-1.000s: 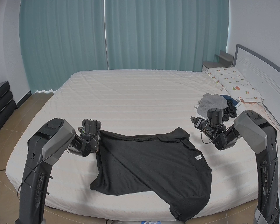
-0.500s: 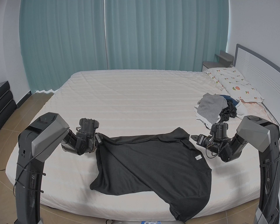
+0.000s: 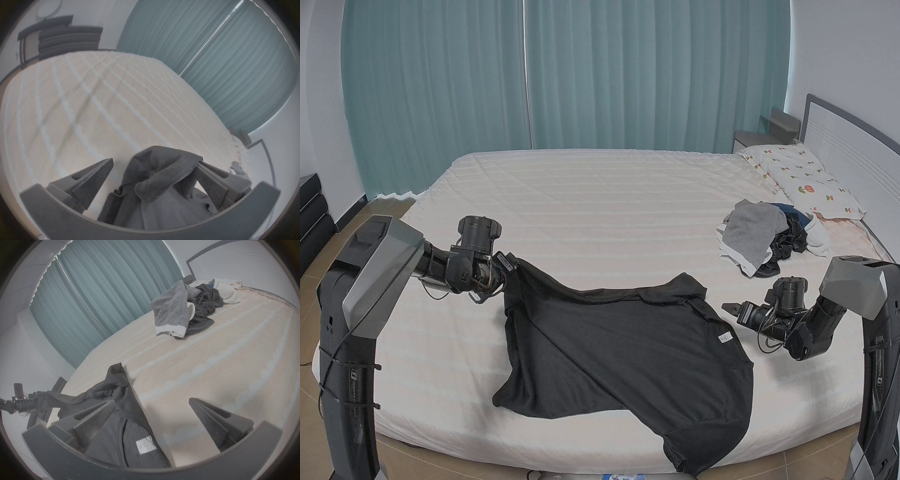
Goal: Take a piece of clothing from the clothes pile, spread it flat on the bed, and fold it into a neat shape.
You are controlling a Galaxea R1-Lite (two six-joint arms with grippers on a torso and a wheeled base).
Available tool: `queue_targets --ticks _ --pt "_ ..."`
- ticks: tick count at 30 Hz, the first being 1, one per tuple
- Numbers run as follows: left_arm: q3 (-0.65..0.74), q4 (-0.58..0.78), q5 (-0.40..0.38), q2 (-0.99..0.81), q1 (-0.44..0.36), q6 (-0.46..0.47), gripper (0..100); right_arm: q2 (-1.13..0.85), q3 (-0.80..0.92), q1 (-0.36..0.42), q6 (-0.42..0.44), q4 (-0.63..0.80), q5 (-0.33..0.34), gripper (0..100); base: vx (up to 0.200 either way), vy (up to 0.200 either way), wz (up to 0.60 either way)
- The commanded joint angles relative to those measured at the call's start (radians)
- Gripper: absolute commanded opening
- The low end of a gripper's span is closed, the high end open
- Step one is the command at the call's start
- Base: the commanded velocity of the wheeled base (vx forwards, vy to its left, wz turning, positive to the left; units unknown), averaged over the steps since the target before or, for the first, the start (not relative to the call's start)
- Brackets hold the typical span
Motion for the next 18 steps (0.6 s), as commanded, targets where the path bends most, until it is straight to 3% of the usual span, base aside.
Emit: queue_targets --ticks 1,3,5,9,13,18 --pt "-0.031 0.03 -0.037 -0.051 0.042 -0.043 100 0.011 0.067 -0.017 0.001 -0.032 0.044 100 0.0 0.0 0.0" --pt "-0.036 0.029 -0.037 -0.053 0.054 -0.057 100 0.013 0.067 -0.015 0.001 -0.032 0.05 100 0.0 0.0 0.0" --pt "-0.087 0.032 -0.039 -0.042 0.071 -0.128 100 0.025 0.059 -0.008 0.022 -0.033 0.072 100 0.0 0.0 0.0" --pt "-0.153 0.086 -0.03 0.018 0.077 -0.152 100 0.033 0.052 0.032 0.076 -0.035 0.077 100 0.0 0.0 0.0" --pt "-0.173 0.224 -0.135 0.017 0.077 -0.174 100 0.033 0.053 0.058 0.084 -0.045 0.075 100 0.0 0.0 0.0" --pt "-0.176 0.274 -0.16 0.017 0.074 -0.182 100 0.044 0.048 0.064 0.084 -0.05 0.067 100 0.0 0.0 0.0"
